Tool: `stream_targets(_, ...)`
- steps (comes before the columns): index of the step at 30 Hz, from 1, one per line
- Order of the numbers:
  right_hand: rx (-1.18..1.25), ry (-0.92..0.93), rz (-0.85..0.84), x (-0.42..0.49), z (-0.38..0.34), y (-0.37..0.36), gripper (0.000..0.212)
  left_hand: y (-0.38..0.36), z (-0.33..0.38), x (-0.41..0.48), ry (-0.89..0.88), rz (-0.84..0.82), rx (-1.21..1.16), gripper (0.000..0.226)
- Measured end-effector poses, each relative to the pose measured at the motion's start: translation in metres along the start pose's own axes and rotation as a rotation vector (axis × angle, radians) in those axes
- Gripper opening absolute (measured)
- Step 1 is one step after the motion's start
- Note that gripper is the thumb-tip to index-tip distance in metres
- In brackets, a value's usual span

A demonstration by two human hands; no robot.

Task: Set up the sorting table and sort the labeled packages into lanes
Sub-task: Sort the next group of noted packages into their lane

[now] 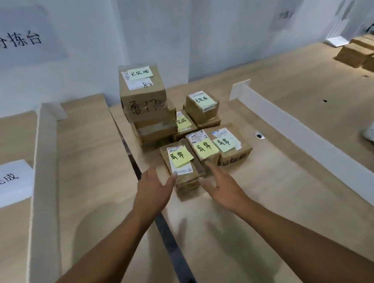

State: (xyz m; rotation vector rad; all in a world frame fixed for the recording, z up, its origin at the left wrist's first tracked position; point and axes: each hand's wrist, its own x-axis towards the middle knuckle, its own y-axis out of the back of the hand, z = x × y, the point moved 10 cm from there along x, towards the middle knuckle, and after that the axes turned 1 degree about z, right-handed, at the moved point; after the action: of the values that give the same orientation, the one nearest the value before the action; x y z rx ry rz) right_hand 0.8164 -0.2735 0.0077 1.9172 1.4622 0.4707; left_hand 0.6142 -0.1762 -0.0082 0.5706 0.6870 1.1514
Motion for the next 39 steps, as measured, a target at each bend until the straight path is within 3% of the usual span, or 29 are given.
stream_targets(4, 0.074, -0.064, -0.062, 0.076, 0.039, -0.035, 0.061, -0.047, -0.019, 0.059, 0.102, -0.021, -0.087, 0.09)
stream_targets(9, 0.065, -0.084, -0.172, 0.113, 0.073, -0.077, 0.066, -0.095, -0.022, 0.097, 0.104, -0.049, -0.302, 0.055)
stream_targets(19, 0.092, -0.029, -0.177, 0.115, 0.069, -0.074, 0.068, -0.094, -0.02, 0.089, 0.058, 0.018, -0.371, 0.054)
stream_targets(27, 0.075, 0.169, -0.074, 0.027, -0.019, -0.005, 0.078, -0.009, 0.022, -0.023, -0.092, 0.073, -0.42, 0.064)
stream_targets(31, 0.042, 0.326, -0.045, -0.038, -0.081, 0.011, 0.075, 0.052, 0.038, -0.109, -0.169, 0.192, -0.413, 0.064)
stream_targets(39, 0.156, 0.613, -0.078, -0.174, -0.219, -0.027, 0.076, 0.183, -0.02, -0.275, -0.151, 0.43, -0.362, 0.078)
